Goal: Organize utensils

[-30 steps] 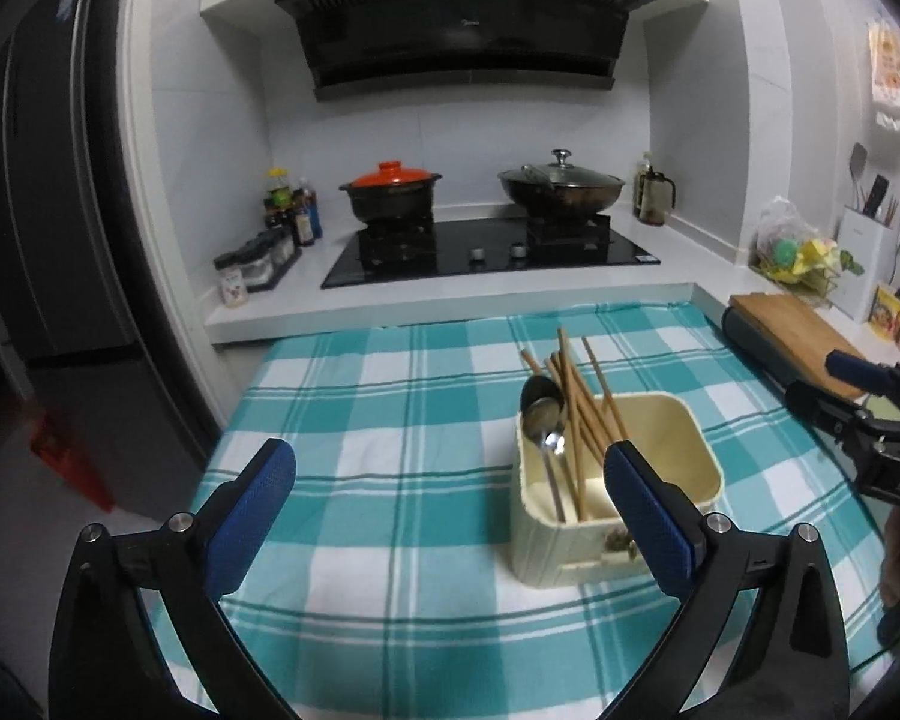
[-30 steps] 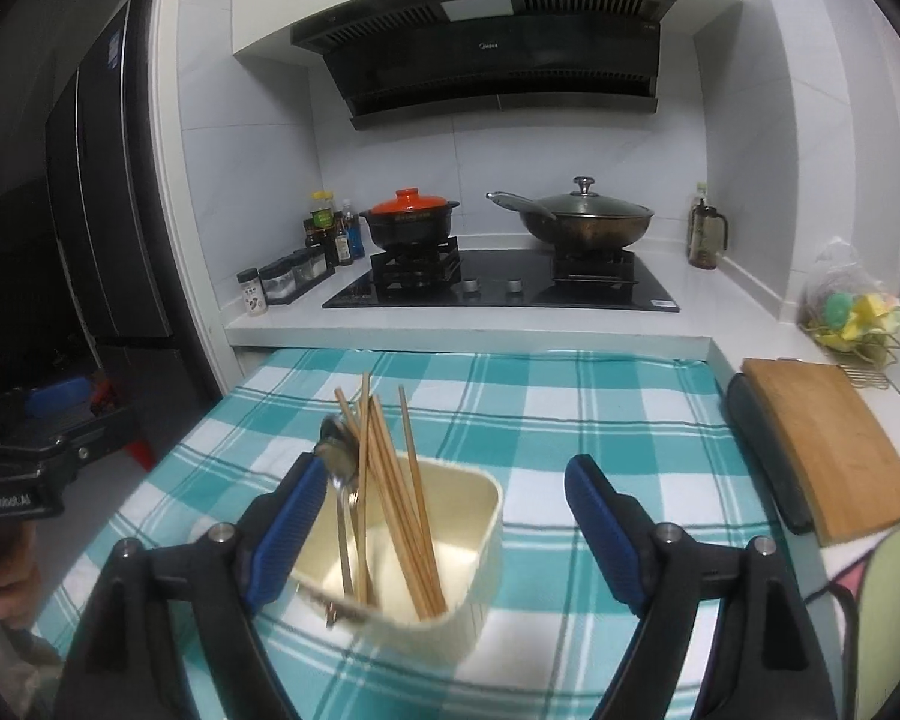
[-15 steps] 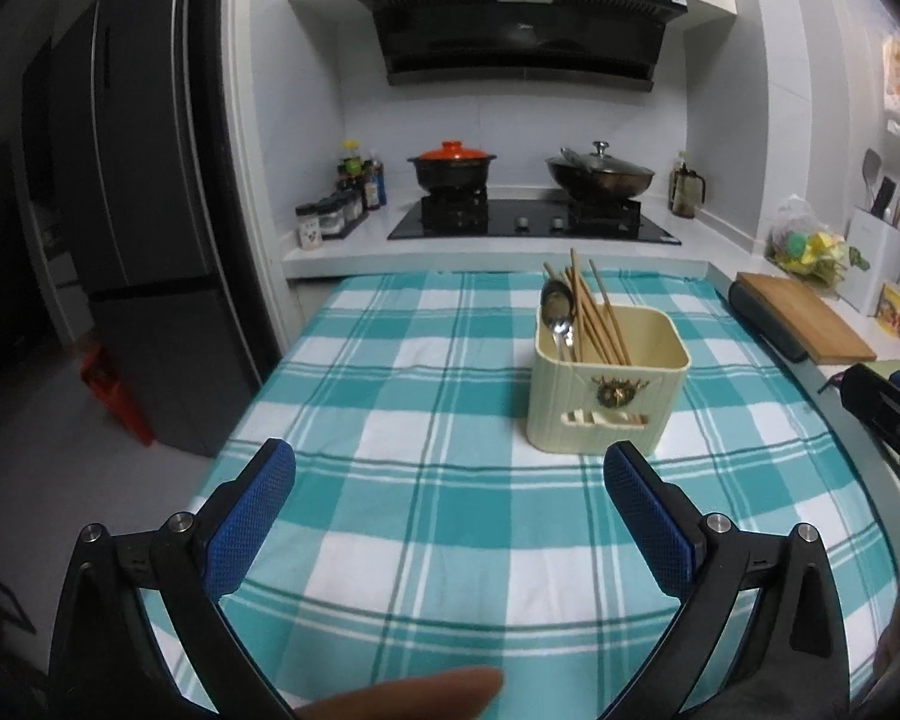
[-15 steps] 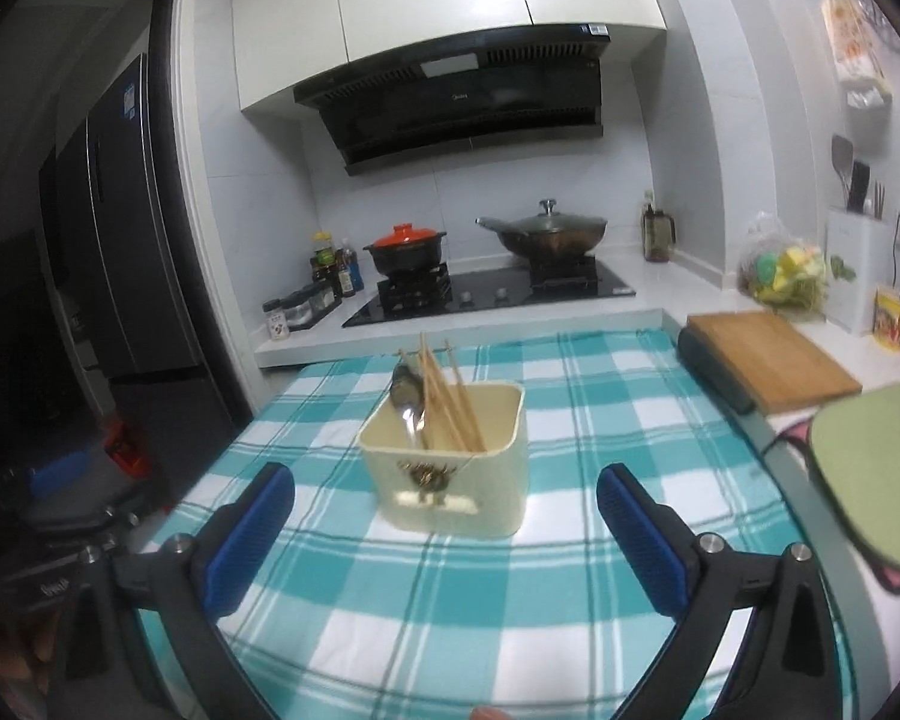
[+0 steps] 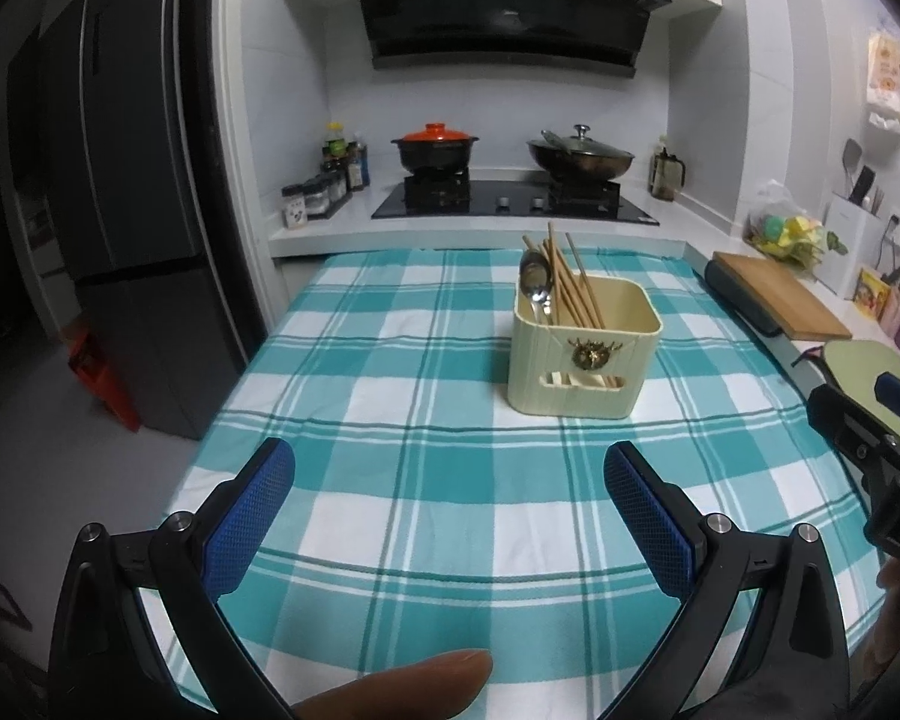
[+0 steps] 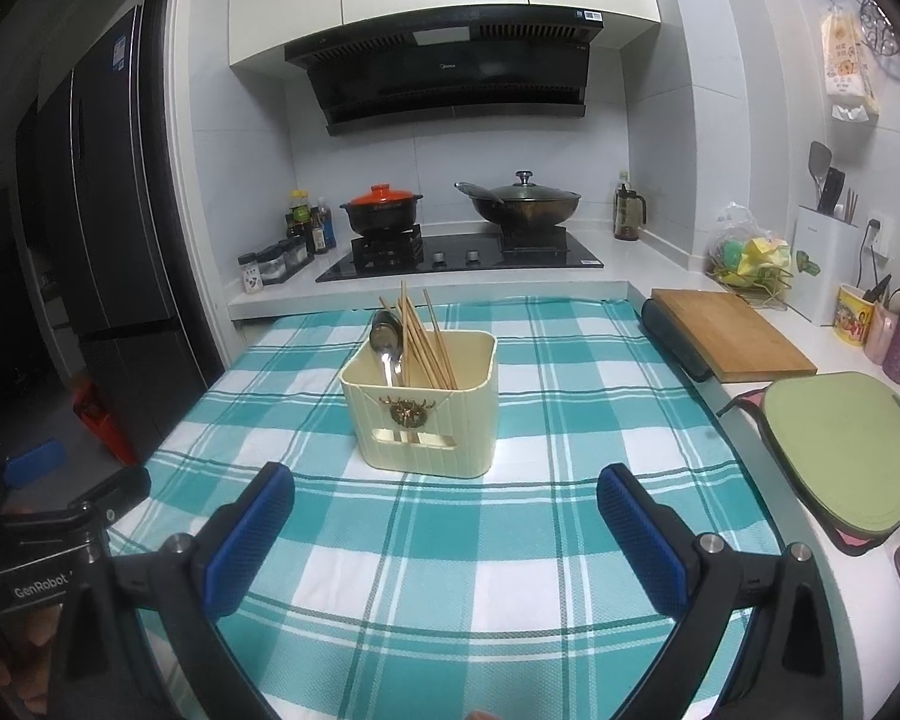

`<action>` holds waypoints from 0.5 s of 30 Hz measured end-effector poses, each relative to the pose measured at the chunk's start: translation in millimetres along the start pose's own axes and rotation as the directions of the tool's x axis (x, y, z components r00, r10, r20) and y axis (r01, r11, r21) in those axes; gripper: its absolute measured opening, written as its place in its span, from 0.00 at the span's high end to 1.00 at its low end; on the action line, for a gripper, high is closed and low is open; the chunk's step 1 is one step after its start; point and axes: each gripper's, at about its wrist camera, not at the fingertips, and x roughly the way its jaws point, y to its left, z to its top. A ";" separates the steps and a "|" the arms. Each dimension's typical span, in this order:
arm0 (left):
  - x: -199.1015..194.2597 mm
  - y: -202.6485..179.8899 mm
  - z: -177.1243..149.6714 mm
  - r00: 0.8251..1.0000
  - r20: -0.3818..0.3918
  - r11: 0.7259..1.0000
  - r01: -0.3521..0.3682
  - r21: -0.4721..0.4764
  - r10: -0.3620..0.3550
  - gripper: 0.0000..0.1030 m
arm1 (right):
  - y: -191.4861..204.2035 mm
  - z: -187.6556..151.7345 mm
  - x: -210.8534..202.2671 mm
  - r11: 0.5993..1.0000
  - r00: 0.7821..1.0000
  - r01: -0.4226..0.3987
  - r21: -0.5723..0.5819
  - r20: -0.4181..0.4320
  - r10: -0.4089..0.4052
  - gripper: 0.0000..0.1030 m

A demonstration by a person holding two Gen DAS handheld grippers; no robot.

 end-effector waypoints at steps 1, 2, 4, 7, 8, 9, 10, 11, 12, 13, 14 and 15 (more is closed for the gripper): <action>-1.3 -0.9 -0.1 1.000 0.003 1.000 -0.002 0.003 0.002 0.00 | 1.2 0.3 -1.8 1.000 1.000 -0.001 -0.004 0.000 0.001 0.00; -2.3 -2.2 -0.3 1.000 0.006 1.000 -0.005 0.006 0.005 0.00 | 2.4 0.5 -3.3 1.000 1.000 -0.002 -0.007 0.001 0.002 0.00; -2.4 -3.3 0.2 1.000 0.001 1.000 0.001 0.008 -0.001 0.00 | 4.8 0.5 -5.1 1.000 1.000 0.003 -0.020 -0.001 -0.003 0.00; -3.6 -4.0 0.6 1.000 -0.004 1.000 0.015 0.004 -0.015 0.00 | 7.4 1.1 -6.4 0.999 1.000 0.014 -0.033 -0.006 -0.014 0.00; -4.0 -5.0 0.7 1.000 -0.003 1.000 0.016 0.007 -0.016 0.00 | 8.0 0.8 -7.0 0.999 1.000 0.014 -0.036 -0.007 -0.014 0.00; -4.3 -5.3 1.0 1.000 -0.002 1.000 0.016 0.011 -0.016 0.00 | 8.1 1.0 -7.6 0.999 1.000 0.012 -0.038 -0.007 -0.013 0.00; -4.3 -6.4 1.0 1.000 -0.003 1.000 0.016 0.018 -0.016 0.00 | 8.8 1.0 -8.4 0.999 1.000 0.011 -0.040 -0.007 -0.011 0.00; -3.9 -7.4 1.3 1.000 -0.004 1.000 0.014 0.023 -0.014 0.00 | 9.8 0.9 -9.3 0.999 1.000 0.010 -0.042 -0.006 -0.010 0.00; -4.1 -7.9 1.6 1.000 -0.004 1.000 0.013 0.025 -0.013 0.00 | 10.3 1.0 -9.9 0.999 1.000 0.008 -0.045 -0.006 -0.008 0.00; -4.1 -8.1 1.6 1.000 -0.005 1.000 0.014 0.026 -0.014 0.00 | 11.3 0.8 -10.1 0.999 1.000 0.006 -0.048 -0.007 -0.007 0.00; -3.8 -7.9 1.6 1.000 -0.008 1.000 0.015 0.025 -0.015 0.00 | 12.1 0.7 -10.0 0.999 1.000 0.007 -0.052 -0.010 -0.008 0.00; -3.7 -7.7 1.3 1.000 -0.010 1.000 0.016 0.025 -0.015 0.00 | 12.2 0.7 -10.0 0.999 1.000 0.007 -0.054 -0.011 -0.008 0.00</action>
